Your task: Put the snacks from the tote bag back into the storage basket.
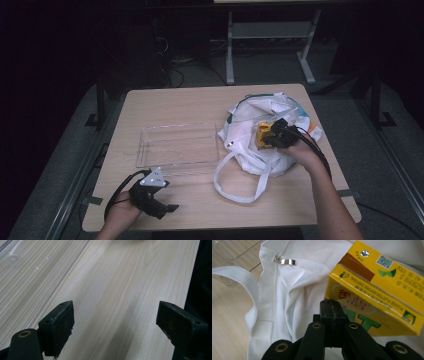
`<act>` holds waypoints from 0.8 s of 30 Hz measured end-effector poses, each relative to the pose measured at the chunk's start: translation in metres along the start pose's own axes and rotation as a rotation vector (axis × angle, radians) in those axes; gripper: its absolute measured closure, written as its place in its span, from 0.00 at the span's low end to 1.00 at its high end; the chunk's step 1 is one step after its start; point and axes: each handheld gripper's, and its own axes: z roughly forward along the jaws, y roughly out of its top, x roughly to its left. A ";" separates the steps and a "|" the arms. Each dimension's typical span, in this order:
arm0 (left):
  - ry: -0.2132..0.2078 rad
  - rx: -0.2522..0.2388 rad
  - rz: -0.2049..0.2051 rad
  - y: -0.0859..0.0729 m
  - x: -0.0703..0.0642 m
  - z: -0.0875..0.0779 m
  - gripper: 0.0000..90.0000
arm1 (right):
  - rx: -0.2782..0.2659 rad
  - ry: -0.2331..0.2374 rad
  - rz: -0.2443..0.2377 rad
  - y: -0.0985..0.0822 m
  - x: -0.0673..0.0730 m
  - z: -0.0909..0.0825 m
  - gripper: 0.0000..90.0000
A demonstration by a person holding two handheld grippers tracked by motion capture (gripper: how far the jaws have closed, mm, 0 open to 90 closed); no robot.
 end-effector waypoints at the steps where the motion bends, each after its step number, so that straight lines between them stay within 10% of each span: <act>1: 0.001 -0.001 0.000 0.000 0.000 0.000 0.16 | -0.001 0.002 0.001 0.001 0.000 0.001 1.00; 24: -0.006 0.006 0.010 0.000 0.000 0.001 0.16 | -0.033 -0.024 0.014 0.012 0.009 0.011 1.00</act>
